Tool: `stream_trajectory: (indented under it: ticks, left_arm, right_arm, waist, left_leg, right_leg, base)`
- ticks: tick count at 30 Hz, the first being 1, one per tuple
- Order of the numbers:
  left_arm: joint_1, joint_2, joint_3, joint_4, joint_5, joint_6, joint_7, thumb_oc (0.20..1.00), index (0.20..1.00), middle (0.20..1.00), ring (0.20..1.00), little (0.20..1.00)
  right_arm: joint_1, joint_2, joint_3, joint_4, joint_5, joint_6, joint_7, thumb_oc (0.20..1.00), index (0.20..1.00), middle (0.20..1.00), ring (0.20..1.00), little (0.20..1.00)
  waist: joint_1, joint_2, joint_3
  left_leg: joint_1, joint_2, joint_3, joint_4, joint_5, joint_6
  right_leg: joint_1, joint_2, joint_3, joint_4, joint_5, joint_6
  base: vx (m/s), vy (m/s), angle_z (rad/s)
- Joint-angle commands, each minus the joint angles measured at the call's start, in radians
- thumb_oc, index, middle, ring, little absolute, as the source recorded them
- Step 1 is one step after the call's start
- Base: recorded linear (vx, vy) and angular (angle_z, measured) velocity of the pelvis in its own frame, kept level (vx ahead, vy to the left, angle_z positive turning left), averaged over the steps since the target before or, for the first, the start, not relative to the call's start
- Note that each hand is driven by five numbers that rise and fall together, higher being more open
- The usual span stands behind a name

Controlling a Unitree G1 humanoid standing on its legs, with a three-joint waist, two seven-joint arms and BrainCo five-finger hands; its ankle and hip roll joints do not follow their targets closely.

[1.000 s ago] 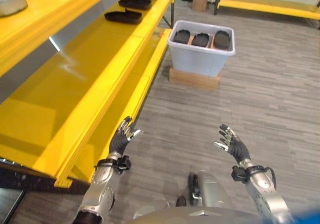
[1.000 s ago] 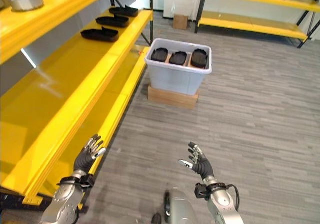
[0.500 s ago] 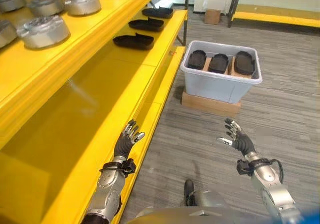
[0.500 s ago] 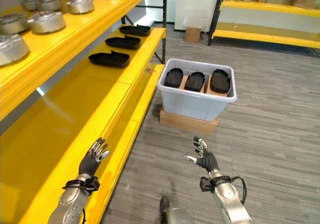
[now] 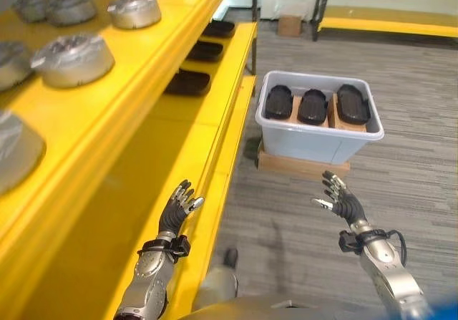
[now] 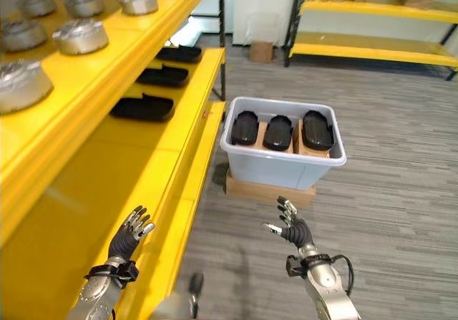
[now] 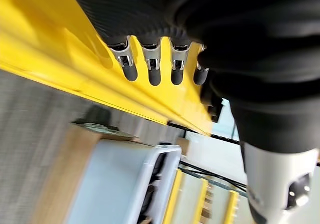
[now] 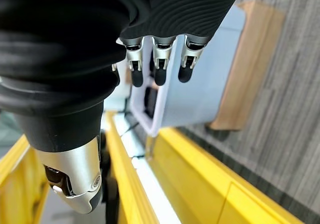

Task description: Move parts from the plastic box to the shelf.

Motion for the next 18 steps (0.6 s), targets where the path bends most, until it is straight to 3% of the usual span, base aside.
stream_trajectory:
  ticks: [1,18]
  left_arm:
    - [0.032,0.049,0.02,-0.078,0.014,-0.048,-0.025,1.0,1.0,1.0,1.0,1.0]
    - [0.028,0.053,0.014,-0.075,0.014,-0.046,-0.016,1.0,1.0,1.0,1.0,1.0]
  right_arm:
    - [-0.008,-0.015,-0.019,-0.063,0.011,-0.042,0.019,1.0,1.0,1.0,1.0,1.0]
    - [-0.028,-0.014,0.024,-0.091,0.012,-0.044,0.034,1.0,1.0,1.0,1.0,1.0]
  waist:
    - [0.009,-0.013,-0.041]
    - [-0.002,-0.013,-0.054]
  left_leg:
    - [-0.024,0.048,0.054,0.05,-0.084,-0.028]
    - [0.014,0.049,0.066,0.011,-0.103,-0.022]
  right_leg:
    - [-0.075,0.0,-0.02,-0.13,0.168,0.002]
    - [-0.069,-0.029,-0.001,-0.184,0.202,0.025]
  base:
    - [0.04,0.029,-0.08]
    - [0.03,0.024,-0.01]
